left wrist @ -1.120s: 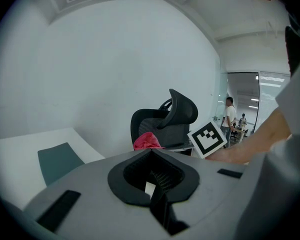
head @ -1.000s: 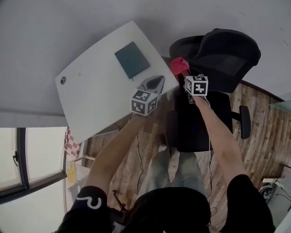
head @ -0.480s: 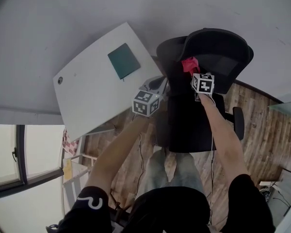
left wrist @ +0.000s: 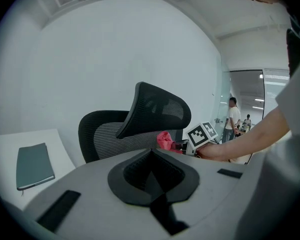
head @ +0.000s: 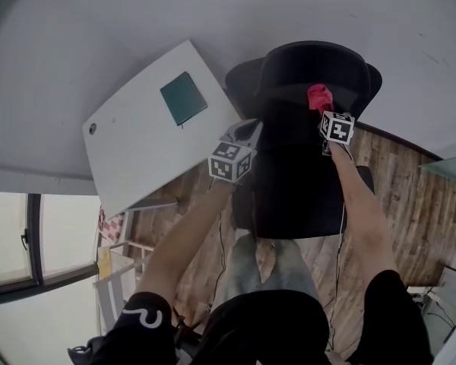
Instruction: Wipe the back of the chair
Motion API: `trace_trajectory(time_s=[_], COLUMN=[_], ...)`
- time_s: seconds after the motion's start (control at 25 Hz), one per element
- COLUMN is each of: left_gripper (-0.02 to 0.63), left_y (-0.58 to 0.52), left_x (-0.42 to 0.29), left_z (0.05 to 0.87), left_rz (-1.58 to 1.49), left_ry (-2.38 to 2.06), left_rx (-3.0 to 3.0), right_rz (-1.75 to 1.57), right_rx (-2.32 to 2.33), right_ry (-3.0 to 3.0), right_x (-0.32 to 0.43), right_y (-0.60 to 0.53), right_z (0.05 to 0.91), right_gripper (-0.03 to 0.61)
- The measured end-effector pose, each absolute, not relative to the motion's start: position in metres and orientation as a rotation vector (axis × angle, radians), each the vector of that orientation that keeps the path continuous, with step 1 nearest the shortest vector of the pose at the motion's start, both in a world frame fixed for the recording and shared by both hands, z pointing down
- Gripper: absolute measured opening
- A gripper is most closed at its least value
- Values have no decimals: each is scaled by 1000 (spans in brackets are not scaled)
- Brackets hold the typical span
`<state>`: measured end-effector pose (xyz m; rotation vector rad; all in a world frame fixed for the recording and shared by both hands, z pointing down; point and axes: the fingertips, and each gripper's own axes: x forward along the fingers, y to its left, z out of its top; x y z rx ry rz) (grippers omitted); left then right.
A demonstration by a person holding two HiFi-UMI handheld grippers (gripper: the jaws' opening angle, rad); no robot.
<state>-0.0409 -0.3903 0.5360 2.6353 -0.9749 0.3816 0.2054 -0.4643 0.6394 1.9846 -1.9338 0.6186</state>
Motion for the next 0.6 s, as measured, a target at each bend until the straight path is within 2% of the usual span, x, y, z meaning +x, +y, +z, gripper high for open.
trace_trajectory(time_s=[0.6], left_gripper=[25], left_y=[-383], left_x=[-3], left_z=[528], left_rz=[388], left_ry=[-987], left_rx=[2635], right_rz=[616], right_rx=[2151], right_ry=[-1719], right_x=[338], right_y=[-428], right_z=[640], right_gripper=[64])
